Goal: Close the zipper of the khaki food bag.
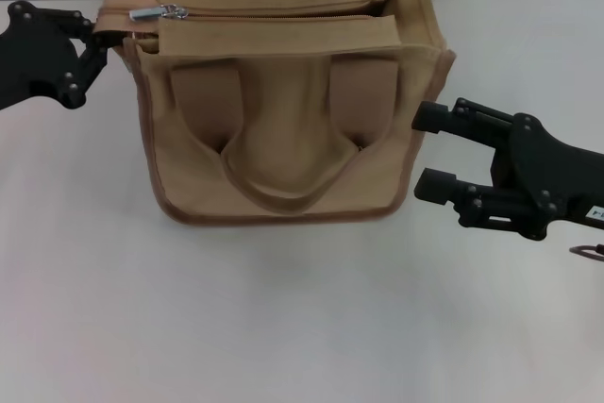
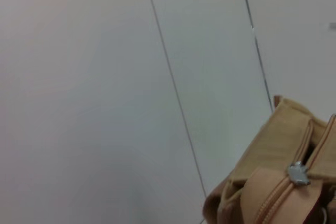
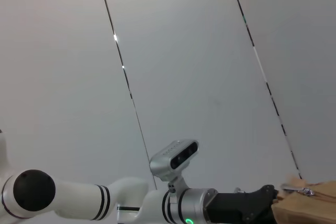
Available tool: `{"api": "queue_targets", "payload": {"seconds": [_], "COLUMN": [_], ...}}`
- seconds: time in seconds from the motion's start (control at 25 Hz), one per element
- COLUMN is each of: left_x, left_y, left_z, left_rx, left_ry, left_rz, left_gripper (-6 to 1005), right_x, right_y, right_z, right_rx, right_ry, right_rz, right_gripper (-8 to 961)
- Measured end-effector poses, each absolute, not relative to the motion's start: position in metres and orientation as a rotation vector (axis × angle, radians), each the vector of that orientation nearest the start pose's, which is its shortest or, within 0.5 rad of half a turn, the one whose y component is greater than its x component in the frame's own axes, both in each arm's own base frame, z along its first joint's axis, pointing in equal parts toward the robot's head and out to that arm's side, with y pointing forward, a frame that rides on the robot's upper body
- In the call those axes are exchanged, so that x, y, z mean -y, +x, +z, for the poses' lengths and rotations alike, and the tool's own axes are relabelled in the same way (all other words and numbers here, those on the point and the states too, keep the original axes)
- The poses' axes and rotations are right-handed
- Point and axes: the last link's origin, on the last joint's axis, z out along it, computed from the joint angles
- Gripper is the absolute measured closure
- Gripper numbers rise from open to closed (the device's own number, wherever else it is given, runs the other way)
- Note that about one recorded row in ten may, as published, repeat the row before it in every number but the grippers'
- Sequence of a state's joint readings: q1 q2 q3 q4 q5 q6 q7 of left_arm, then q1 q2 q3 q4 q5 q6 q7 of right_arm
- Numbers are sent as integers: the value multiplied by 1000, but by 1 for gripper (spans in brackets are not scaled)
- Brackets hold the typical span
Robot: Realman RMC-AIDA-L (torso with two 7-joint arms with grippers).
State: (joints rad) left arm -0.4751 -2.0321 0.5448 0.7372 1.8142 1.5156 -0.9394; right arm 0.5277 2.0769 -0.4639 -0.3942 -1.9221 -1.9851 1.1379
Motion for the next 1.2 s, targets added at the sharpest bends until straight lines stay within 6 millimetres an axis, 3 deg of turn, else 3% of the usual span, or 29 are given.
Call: {"api": "queue_targets", "payload": {"seconds": [0.12,0.32,0.48,0.52,0.68,0.72,0.84,0.92,1.2], "left_x": [-344,-331,-331,-334,-337,-337,-337,-337,-336], "left_y": [-276,-264,-252,-248,-246,-246,-246,-245,-246], "left_z": [77,81,72,68,65,66,67,67,70], "left_rx": [25,-39,-63,-65,-57,-53,-49,-43,-24], "left_ry": [-2371,-2390,-2400,-2401,-2397,-2390,-2383,-2380,-2355], "left_rz": [-688,-824,-890,-896,-898,-902,-911,-918,-948], "left_gripper": [980,978,976,976,974,974,973,972,969], "right_x": [-274,-281,-298,-310,-328,-341,-353,-373,-398], "right_y": [236,225,211,202,185,172,159,140,107], "right_z": [6,14,20,22,25,28,29,28,17], "right_rx": [-442,-485,-594,-677,-768,-830,-900,-1030,-1198], "right_ry": [-2667,-2630,-2650,-2679,-2726,-2770,-2817,-2866,-2916], "right_rz": [1457,1566,1610,1604,1588,1549,1473,1304,1010], "right_gripper": [136,135,136,136,137,139,144,147,160]}}
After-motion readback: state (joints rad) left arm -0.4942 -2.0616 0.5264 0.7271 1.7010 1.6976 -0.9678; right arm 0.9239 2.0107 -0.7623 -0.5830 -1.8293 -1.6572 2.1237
